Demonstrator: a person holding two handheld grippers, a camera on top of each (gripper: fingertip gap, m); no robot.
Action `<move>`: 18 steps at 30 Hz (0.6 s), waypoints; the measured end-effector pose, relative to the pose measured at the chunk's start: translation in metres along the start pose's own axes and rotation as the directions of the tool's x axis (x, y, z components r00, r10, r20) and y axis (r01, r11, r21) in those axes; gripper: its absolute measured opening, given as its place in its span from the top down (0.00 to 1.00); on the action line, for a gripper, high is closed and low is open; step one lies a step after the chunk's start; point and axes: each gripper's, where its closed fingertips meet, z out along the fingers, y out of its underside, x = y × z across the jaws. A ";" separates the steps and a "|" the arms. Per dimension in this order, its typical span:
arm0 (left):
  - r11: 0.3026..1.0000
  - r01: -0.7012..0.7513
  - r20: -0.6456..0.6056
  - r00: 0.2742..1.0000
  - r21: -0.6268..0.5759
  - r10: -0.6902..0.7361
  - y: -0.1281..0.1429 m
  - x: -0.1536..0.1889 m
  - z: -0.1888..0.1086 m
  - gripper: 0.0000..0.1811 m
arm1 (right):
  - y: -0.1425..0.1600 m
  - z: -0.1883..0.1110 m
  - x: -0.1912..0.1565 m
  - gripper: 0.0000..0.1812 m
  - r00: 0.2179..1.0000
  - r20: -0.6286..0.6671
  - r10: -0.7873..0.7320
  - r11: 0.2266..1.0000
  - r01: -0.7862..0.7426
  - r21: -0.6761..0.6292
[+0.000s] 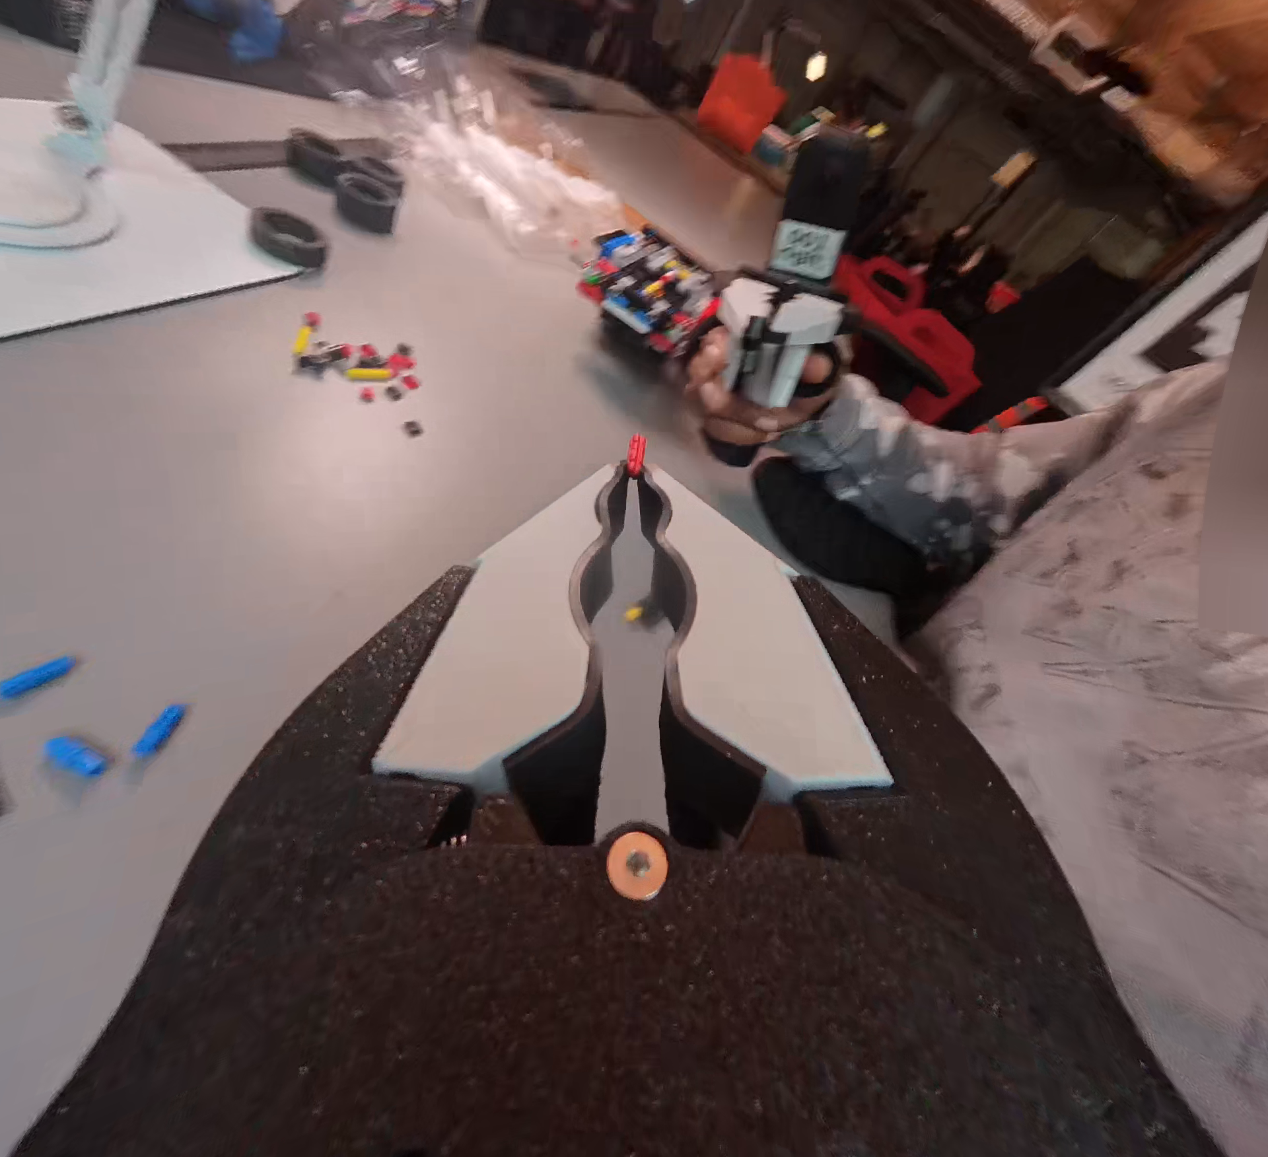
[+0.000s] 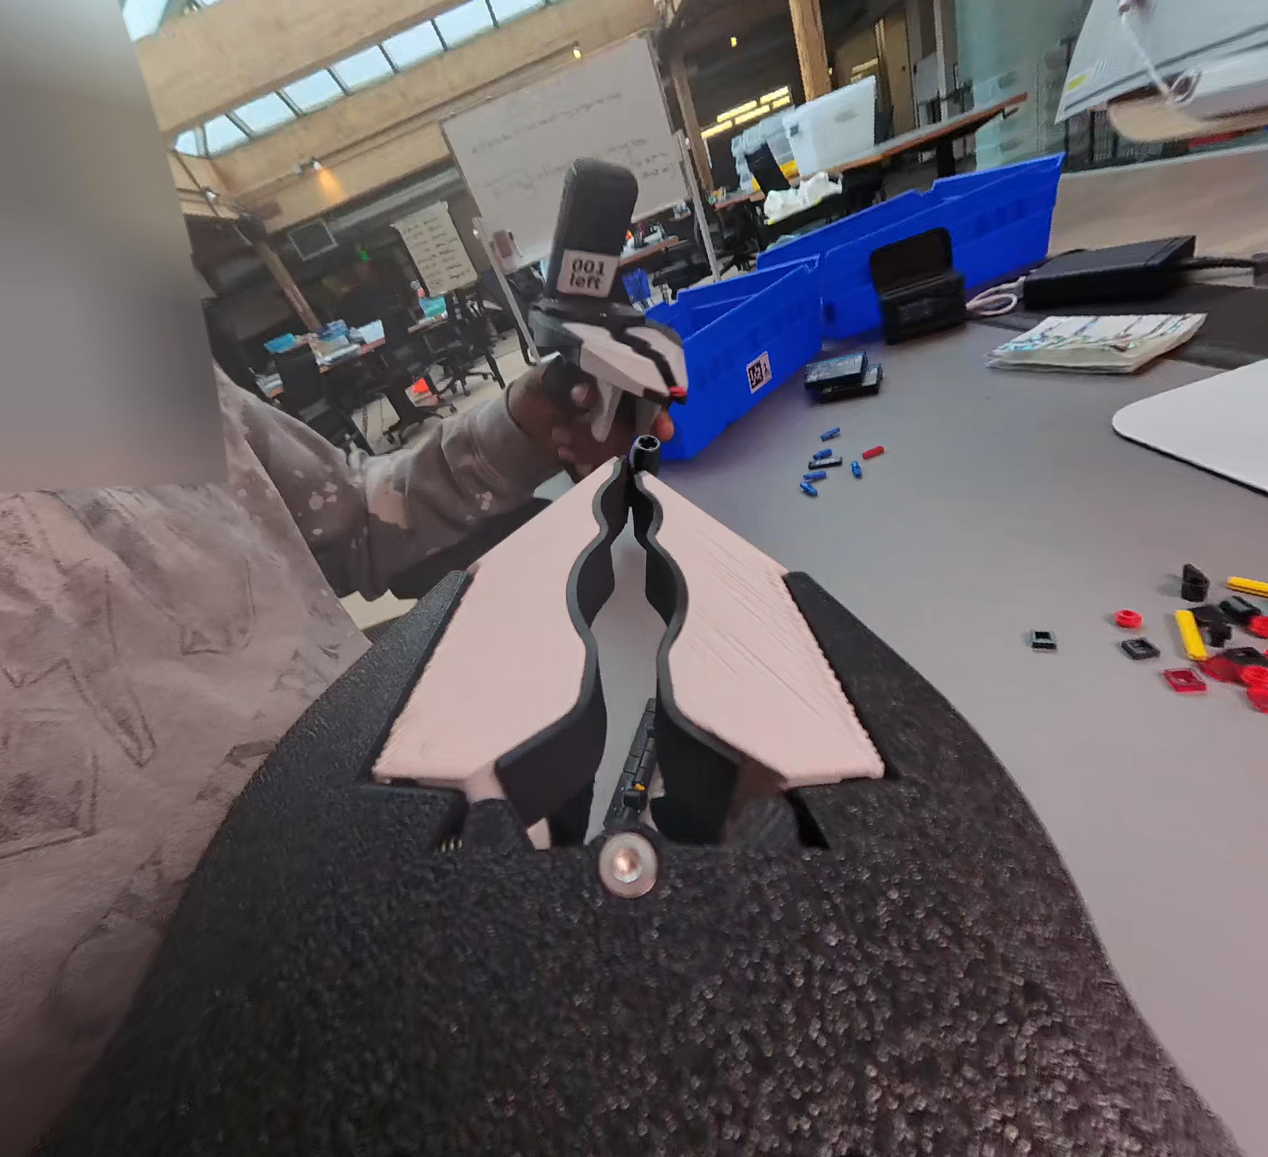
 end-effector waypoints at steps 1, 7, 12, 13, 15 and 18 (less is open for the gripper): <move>0.997 -0.048 0.138 0.989 -0.062 0.056 0.008 -0.021 0.000 1.00 | 0.009 0.007 0.002 1.00 1.000 -0.020 -0.012 0.999 0.011 -0.047; 0.938 0.038 0.523 0.838 -0.344 0.158 0.063 -0.107 -0.019 0.97 | 0.055 0.024 0.014 0.99 0.994 -0.083 -0.077 0.959 0.051 -0.277; 0.942 -0.078 0.416 0.883 -0.327 0.217 0.053 -0.084 0.000 0.78 | 0.058 0.026 0.008 0.99 0.994 -0.068 -0.084 0.957 0.062 -0.282; 0.949 -0.108 0.340 0.916 -0.297 0.211 0.050 -0.067 0.009 0.77 | 0.058 0.027 0.007 1.00 0.995 -0.064 -0.081 0.960 0.061 -0.273; 0.967 -0.130 0.126 0.979 -0.220 0.160 0.045 -0.023 0.028 0.79 | 0.056 0.028 0.004 1.00 0.996 -0.049 -0.072 0.966 0.057 -0.252; 0.987 -0.092 -0.122 0.990 -0.132 0.076 0.041 0.029 0.045 0.82 | 0.049 0.033 -0.003 1.00 0.999 -0.016 -0.038 0.980 0.034 -0.194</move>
